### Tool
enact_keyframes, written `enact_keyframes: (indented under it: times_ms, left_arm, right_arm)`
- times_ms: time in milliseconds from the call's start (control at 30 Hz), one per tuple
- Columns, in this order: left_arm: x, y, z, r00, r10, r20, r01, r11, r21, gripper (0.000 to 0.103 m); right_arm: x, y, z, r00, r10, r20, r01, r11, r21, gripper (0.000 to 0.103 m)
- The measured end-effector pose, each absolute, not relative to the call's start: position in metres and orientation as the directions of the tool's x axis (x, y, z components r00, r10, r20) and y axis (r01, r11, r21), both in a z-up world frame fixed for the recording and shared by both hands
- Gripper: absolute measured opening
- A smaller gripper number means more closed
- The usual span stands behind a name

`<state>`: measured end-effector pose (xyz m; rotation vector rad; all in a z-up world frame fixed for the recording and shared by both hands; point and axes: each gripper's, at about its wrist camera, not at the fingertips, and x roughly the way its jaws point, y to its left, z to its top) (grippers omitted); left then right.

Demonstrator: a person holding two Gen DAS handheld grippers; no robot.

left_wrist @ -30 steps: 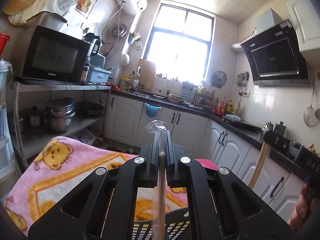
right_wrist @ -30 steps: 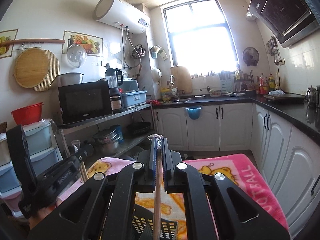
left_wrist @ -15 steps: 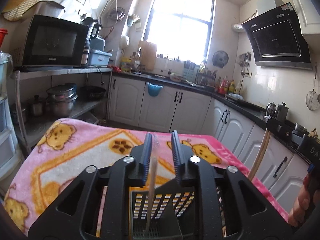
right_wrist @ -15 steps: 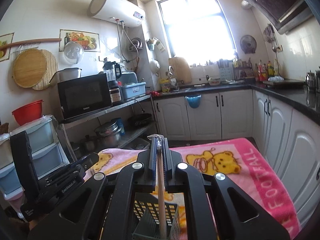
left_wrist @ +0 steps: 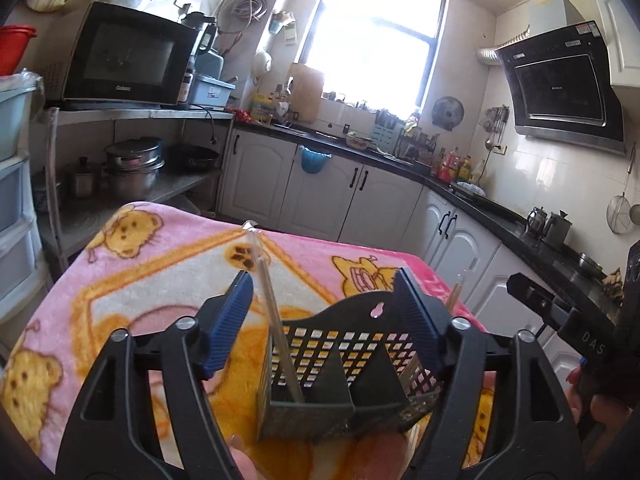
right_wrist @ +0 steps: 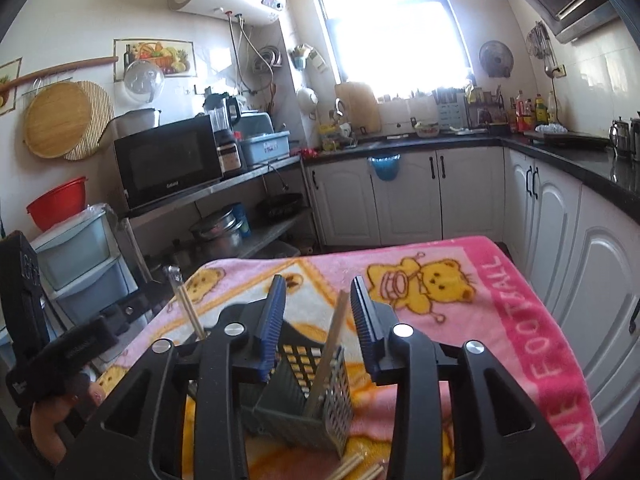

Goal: Organize utensils
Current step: 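Open the left tool into the caddy while the right tool releases its chopstick, then move both tools back down to the pile of wrapped chopsticks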

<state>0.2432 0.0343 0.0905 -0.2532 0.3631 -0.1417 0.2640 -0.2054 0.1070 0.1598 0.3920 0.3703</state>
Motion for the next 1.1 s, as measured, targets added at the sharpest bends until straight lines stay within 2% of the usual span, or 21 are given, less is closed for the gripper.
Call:
enact_keyframes:
  times_ms: [33, 100, 233, 533, 1100]
  left_arm:
    - [0.24, 0.035, 0.09, 0.925, -0.178, -0.335, 0.086, 0.959, -0.272, 0.07]
    - [0.236, 0.037, 0.09, 0.922, -0.18, -0.342, 0.081, 0.955, -0.286, 0.081]
    - [0.225, 0.038, 0.09, 0.921, -0.182, -0.343, 0.078, 0.952, -0.294, 0.092]
    - [0.203, 0.041, 0.087, 0.919, -0.186, -0.348, 0.074, 0.948, -0.31, 0.092]
    - [0.183, 0.059, 0.059, 0.891, -0.16, -0.426, 0.018, 0.947, -0.319, 0.093]
  right_arm:
    - [0.262, -0.206, 0.107, 0.858, 0.38, -0.346, -0.319, 0.922, 0.221, 0.039]
    - [0.257, -0.208, 0.106, 0.855, 0.38, -0.353, -0.321, 0.922, 0.217, 0.04]
    - [0.246, -0.21, 0.104, 0.848, 0.384, -0.366, -0.326, 0.921, 0.212, 0.045]
    - [0.221, -0.212, 0.1, 0.833, 0.394, -0.389, -0.343, 0.919, 0.197, 0.055]
    - [0.187, -0.199, 0.07, 0.785, 0.397, -0.476, -0.367, 0.917, 0.16, 0.057]
